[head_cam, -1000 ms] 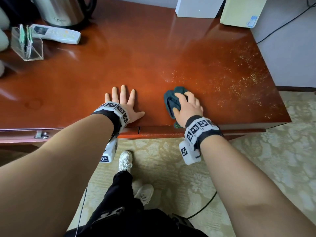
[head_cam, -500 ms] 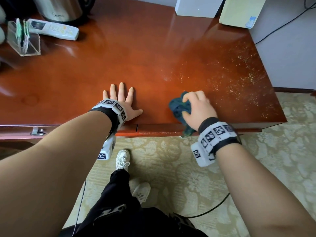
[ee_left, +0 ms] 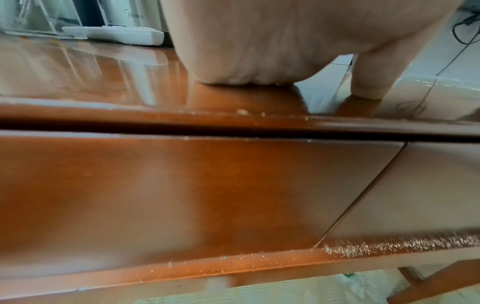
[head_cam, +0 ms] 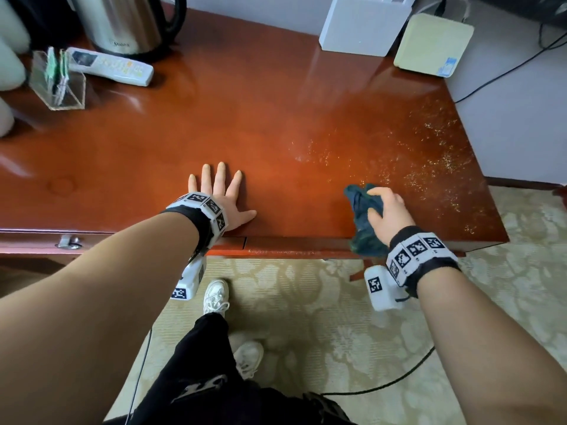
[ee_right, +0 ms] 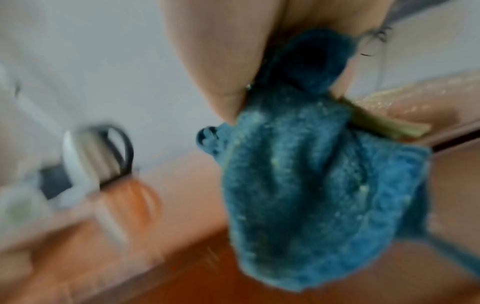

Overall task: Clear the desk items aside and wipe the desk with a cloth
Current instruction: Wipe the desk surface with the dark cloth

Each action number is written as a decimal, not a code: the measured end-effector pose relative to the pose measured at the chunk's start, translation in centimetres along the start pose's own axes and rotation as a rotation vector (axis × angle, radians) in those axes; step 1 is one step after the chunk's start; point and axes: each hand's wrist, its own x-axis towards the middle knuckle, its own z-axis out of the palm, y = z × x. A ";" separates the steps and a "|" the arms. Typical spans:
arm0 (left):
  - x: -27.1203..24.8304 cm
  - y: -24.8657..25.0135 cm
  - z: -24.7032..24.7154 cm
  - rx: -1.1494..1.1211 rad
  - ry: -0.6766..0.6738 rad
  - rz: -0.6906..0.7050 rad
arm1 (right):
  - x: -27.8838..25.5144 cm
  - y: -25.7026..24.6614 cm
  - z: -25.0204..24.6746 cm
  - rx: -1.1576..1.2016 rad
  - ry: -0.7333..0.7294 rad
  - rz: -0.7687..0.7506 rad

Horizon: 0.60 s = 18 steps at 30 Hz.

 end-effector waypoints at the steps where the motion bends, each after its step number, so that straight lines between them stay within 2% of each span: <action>1: -0.1 0.0 -0.2 -0.004 -0.004 0.000 | 0.2 -0.7 -0.8 0.147 0.017 -0.007; 3: -0.1 0.0 -0.8 -0.009 -0.034 0.000 | 0.9 -2.7 -1.9 0.353 0.006 -0.010; 4: 0.0 0.0 -1.3 -0.020 -0.049 0.000 | 1.3 -3.6 -1.9 0.380 -0.025 -0.015; 6: 0.7 0.0 -2.5 -0.065 -0.046 0.008 | 2.8 -5.0 -1.5 0.243 -0.047 -0.018; 8: 1.7 0.0 -3.8 -0.120 -0.007 0.022 | 4.3 -5.8 -0.9 0.031 0.059 -0.004; 10: 3.0 0.3 -4.8 -0.160 0.022 0.033 | 4.7 -6.5 0.0 -0.027 0.118 -0.062; 12: 4.2 0.8 -5.3 -0.183 0.012 0.043 | 4.3 -7.3 1.4 -0.089 -0.014 -0.197; 14: 5.2 1.8 -5.6 -0.186 -0.019 0.054 | 3.8 -7.7 3.2 -0.293 -0.227 -0.297; 15: 5.6 2.4 -5.7 -0.177 -0.035 0.057 | 3.9 -7.5 3.8 -0.362 -0.275 -0.323; 18: 6.4 4.4 -6.0 -0.140 -0.066 0.023 | 5.5 -6.3 4.2 -0.387 -0.258 -0.393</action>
